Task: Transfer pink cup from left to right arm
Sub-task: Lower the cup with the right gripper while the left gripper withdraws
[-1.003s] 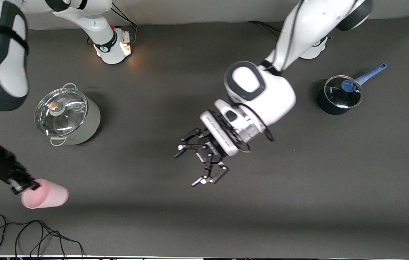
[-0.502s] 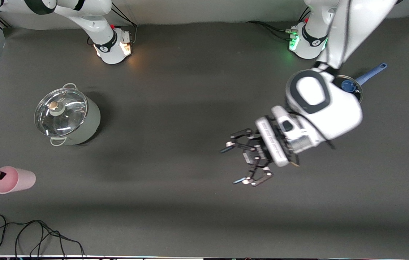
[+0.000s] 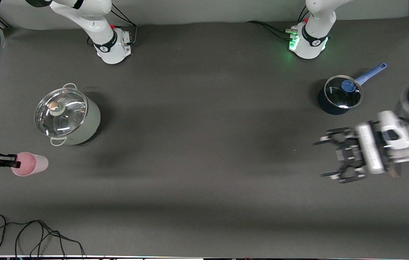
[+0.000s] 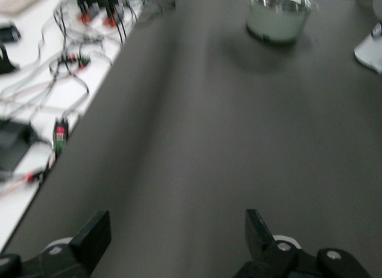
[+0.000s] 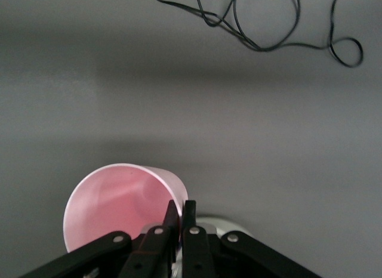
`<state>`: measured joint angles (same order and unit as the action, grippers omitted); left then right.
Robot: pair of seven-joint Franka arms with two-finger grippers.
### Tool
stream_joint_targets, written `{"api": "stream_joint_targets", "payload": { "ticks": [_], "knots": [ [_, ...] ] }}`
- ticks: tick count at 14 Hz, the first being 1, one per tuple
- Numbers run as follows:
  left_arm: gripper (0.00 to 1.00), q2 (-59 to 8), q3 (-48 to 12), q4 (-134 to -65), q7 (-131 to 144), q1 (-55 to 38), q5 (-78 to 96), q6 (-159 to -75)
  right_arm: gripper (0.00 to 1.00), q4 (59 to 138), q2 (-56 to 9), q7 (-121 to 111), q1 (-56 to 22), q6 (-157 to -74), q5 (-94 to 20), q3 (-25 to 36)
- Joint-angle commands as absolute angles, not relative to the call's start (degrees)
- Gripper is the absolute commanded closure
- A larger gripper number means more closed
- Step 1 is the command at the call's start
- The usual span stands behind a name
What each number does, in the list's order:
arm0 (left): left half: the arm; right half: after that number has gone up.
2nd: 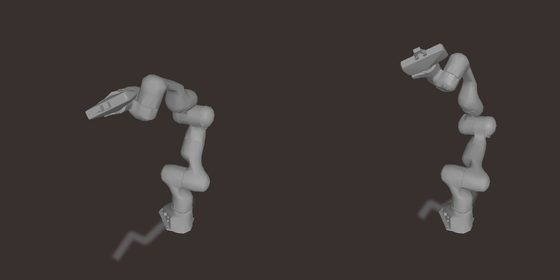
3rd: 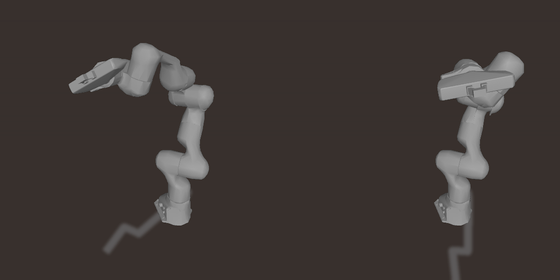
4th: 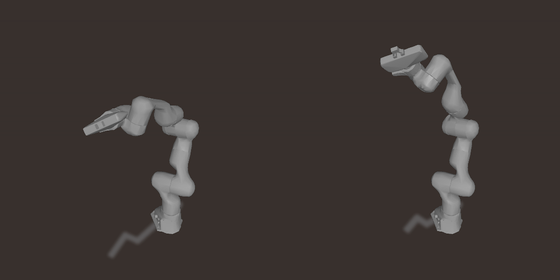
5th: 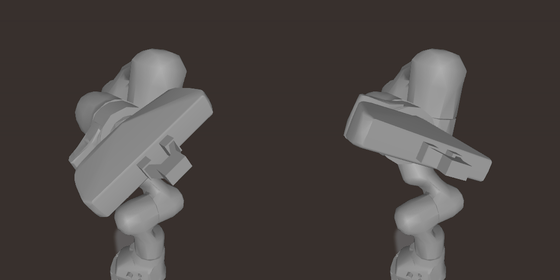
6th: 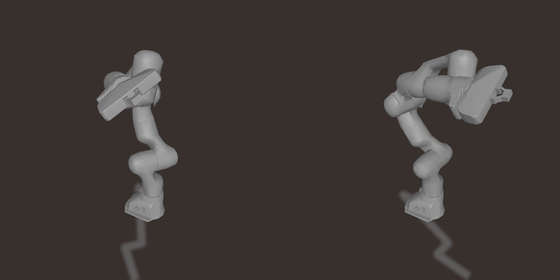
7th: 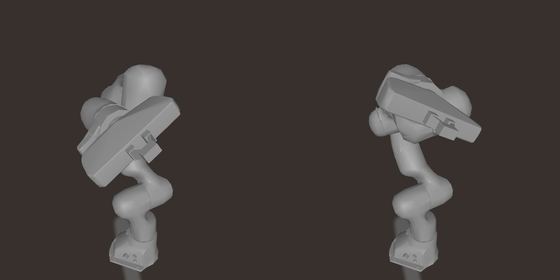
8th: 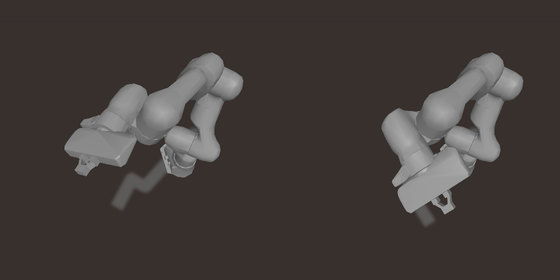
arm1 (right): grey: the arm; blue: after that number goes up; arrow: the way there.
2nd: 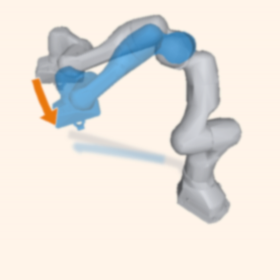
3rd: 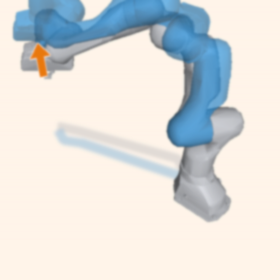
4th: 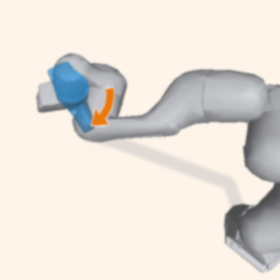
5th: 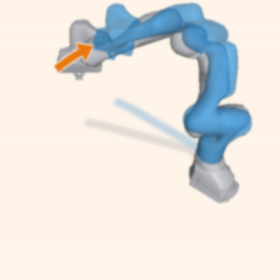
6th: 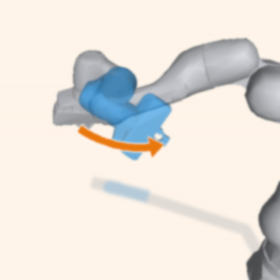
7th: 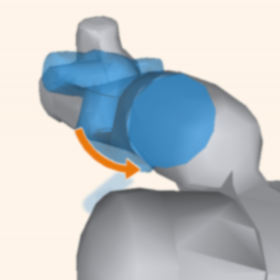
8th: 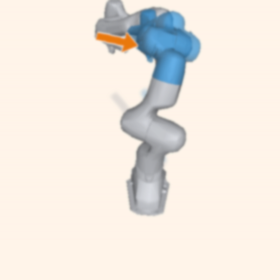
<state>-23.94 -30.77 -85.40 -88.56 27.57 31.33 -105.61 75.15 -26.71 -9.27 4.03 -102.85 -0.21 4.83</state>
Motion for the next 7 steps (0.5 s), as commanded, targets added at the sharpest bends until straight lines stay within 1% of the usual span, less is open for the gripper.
{"api": "stream_joint_targets", "payload": {
  "ticks": [1, 2, 4, 7],
  "knots": [
    [0.00, -20.40, -31.11, -83.94, -84.90, 31.54, 22.44, -99.16, 1.00, 92.67, -20.32, -12.56, 3.60, -118.24, 0.09, 5.36],
    [0.00, -19.09, -31.11, -83.67, -84.21, 32.51, 18.15, -98.18, 1.00, 96.81, -19.61, -14.48, 3.60, -123.17, 0.09, 5.80],
    [0.00, -16.10, -31.20, -83.58, -81.75, 34.27, 10.06, -97.56, 1.00, 101.06, -20.65, -15.99, 3.60, -130.05, 0.09, 5.89],
    [0.00, -12.14, -31.20, -83.67, -78.95, 34.01, 0.91, -94.92, 1.00, 102.39, -27.04, -15.82, 2.90, -138.40, -0.26, 5.37]
  ]
}}
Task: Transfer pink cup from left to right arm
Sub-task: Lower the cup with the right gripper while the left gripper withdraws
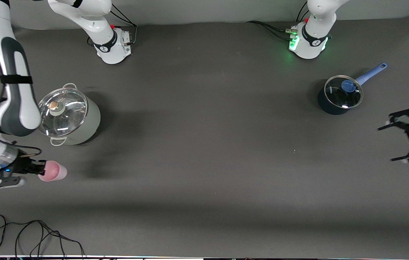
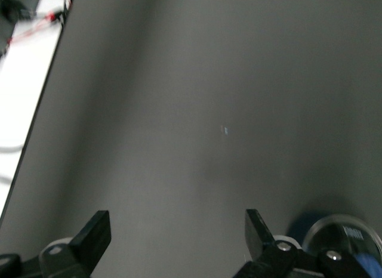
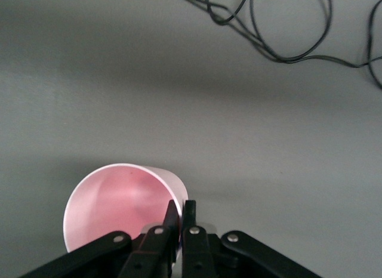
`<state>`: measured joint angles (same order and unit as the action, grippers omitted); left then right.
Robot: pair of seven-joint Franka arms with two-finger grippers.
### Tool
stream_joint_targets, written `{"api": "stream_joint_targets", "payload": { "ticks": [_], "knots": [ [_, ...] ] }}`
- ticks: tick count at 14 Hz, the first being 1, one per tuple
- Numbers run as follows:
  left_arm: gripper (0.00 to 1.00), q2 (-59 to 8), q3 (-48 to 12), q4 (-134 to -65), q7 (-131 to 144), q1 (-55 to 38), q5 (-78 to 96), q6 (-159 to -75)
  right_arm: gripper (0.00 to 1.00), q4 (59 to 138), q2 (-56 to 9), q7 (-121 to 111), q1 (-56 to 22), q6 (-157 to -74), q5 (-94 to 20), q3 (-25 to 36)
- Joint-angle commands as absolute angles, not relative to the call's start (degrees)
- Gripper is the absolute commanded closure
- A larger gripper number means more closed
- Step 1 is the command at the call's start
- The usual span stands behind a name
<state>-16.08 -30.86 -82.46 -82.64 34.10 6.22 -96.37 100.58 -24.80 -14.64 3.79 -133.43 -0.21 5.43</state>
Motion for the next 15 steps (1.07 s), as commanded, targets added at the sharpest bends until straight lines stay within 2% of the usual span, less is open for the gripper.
{"api": "stream_joint_targets", "payload": {
  "ticks": [1, 7, 11, 15],
  "knots": [
    [0.00, -11.61, -31.55, -83.67, -76.32, 33.75, -1.64, -94.75, 1.00, 102.31, -28.98, -15.82, 2.55, -140.34, -0.26, 5.19],
    [0.00, -8.44, -31.47, -83.23, -56.11, 33.92, -6.77, -89.31, 1.00, 96.78, -36.12, -15.82, 2.99, -140.89, -0.35, 5.01],
    [0.00, -7.21, -32.17, -83.32, -38.00, 33.58, -5.81, -81.94, 1.00, 95.10, -36.47, -17.57, 3.16, -140.54, -5.78, 5.01],
    [0.00, -7.29, -32.87, -84.28, -22.82, 30.50, -5.98, -79.20, 1.00, 95.10, -36.56, -20.29, 3.78, -140.28, -12.46, 5.01]
  ]
}}
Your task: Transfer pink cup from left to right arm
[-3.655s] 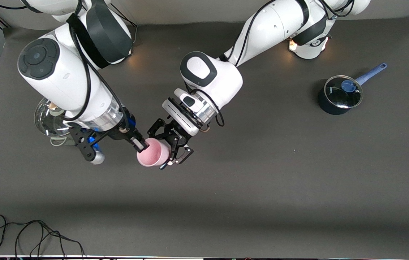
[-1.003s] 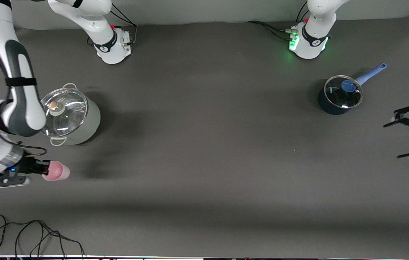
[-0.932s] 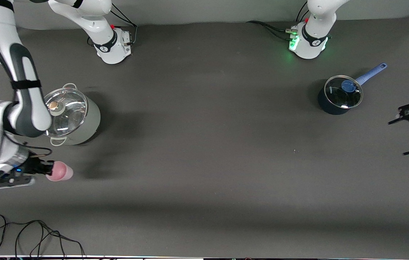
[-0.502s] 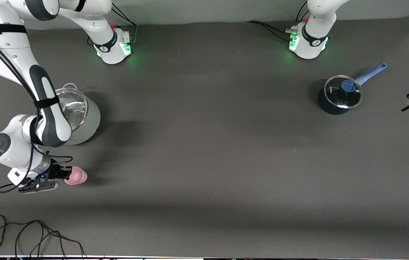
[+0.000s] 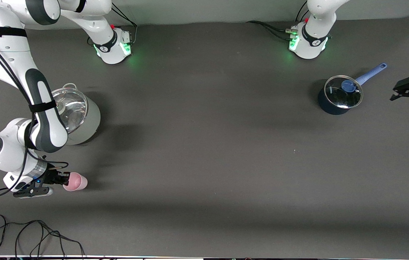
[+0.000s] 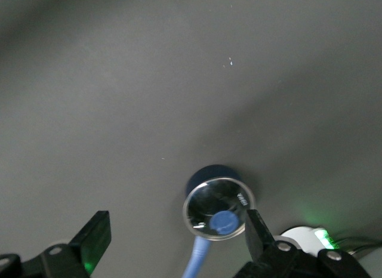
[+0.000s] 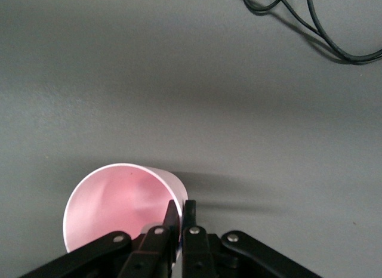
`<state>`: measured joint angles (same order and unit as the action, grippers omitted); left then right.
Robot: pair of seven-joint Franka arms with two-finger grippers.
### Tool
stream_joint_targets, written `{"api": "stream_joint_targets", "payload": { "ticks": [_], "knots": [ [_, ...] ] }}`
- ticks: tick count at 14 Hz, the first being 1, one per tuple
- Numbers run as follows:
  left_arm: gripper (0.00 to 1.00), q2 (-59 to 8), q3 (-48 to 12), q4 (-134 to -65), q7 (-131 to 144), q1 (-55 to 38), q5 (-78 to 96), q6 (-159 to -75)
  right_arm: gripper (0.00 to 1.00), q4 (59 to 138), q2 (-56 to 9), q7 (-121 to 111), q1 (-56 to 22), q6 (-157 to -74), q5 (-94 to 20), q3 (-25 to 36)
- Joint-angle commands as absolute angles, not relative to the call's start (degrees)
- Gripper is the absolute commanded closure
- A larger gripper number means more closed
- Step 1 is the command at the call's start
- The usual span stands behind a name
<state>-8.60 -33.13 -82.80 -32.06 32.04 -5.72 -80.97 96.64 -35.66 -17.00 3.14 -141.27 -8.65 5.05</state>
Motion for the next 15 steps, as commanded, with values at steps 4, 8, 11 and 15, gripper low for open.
{"api": "stream_joint_targets", "payload": {
  "ticks": [4, 8, 11, 15],
  "knots": [
    [0.00, -8.44, -32.96, -83.76, -15.03, 28.04, -6.76, -77.61, 1.00, 95.01, -37.26, -23.29, 3.96, -140.45, -17.05, 5.10],
    [0.00, -9.31, -33.05, -81.74, -15.99, 28.04, -7.56, -76.82, 1.00, 95.01, -38.23, -23.29, 4.04, -140.89, -17.05, 5.10],
    [0.00, -9.58, -33.05, -82.26, -14.77, 27.95, -7.65, -76.99, 1.00, 95.01, -38.49, -23.29, 4.04, -140.98, -17.05, 5.10],
    [0.00, -9.23, -32.61, -82.62, -14.85, 27.95, -7.56, -77.96, 0.53, 95.01, -38.41, -23.38, 3.96, -140.89, -16.88, 5.19]
  ]
}}
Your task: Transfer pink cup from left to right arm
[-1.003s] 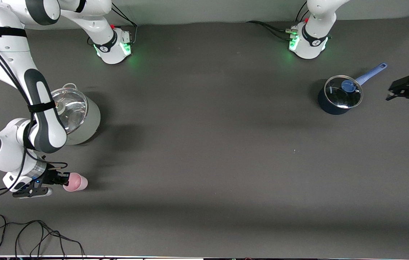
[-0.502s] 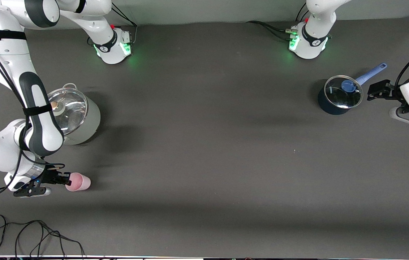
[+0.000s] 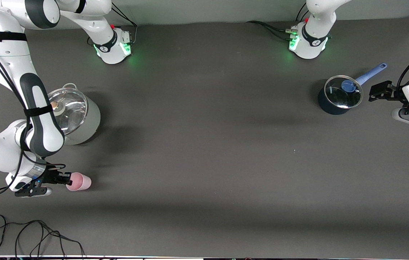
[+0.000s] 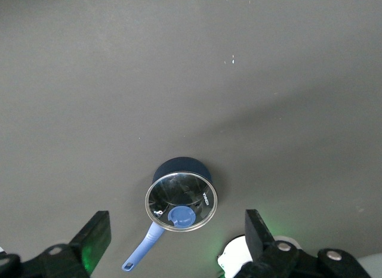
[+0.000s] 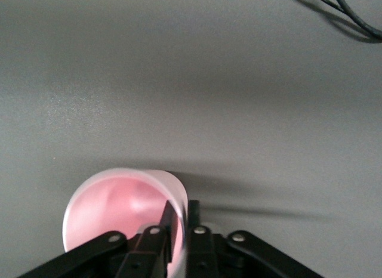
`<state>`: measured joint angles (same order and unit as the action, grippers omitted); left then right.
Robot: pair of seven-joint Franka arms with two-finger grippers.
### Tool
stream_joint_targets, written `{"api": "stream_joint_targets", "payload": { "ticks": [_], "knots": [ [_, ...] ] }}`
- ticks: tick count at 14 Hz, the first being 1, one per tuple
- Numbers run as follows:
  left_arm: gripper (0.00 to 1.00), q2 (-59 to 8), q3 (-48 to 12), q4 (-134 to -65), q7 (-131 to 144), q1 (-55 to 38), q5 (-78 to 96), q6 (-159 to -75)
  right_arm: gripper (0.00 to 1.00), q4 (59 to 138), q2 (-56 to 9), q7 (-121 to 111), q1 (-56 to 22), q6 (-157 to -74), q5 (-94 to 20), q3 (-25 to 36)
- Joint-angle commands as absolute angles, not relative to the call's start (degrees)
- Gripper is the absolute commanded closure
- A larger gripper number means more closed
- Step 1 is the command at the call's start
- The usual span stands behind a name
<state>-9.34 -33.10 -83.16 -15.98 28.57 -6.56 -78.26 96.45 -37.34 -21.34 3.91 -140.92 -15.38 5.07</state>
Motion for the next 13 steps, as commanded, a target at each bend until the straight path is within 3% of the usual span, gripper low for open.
{"api": "stream_joint_targets", "payload": {
  "ticks": [1, 2, 3, 4, 7, 8, 11, 13],
  "knots": [
    [0.00, -9.32, -32.43, -82.62, -14.77, 27.17, -7.56, -78.31, 0.48, 95.01, -38.32, -23.38, 3.96, -140.80, -16.61, 5.19],
    [0.00, -9.23, -31.30, -82.62, -14.50, 25.77, -7.56, -78.48, 0.39, 95.01, -38.23, -23.47, 3.87, -140.71, -16.44, 5.19],
    [0.00, -9.14, -28.33, -82.62, -14.07, 23.75, -6.95, -78.75, 0.13, 95.01, -38.15, -23.55, 3.87, -140.45, -16.44, 5.27],
    [0.00, -9.05, -24.39, -82.53, -14.06, 20.60, -6.25, -78.92, 0.07, 95.10, -38.06, -23.73, 3.78, -140.28, -16.35, 5.27],
    [0.00, -6.78, -6.21, -84.62, -13.97, 3.75, -3.79, -81.11, 0.06, 95.27, -37.53, -23.73, 3.34, -140.10, -16.17, 5.36],
    [0.00, -5.03, -3.02, -86.81, -13.97, 0.56, -3.78, -83.12, 0.06, 95.36, -37.44, -23.73, 3.25, -140.01, -16.00, 5.45],
    [0.00, 2.52, -1.32, -99.19, -13.28, -2.02, -3.69, -92.61, 0.03, 95.19, -37.01, -23.64, 3.34, -138.00, -13.28, 5.71],
    [0.00, 4.83, -1.32, -102.65, -10.64, -3.07, -3.69, -94.75, 0.01, 95.19, -36.21, -23.56, 3.34, -136.68, -12.05, 5.80]
  ]
}}
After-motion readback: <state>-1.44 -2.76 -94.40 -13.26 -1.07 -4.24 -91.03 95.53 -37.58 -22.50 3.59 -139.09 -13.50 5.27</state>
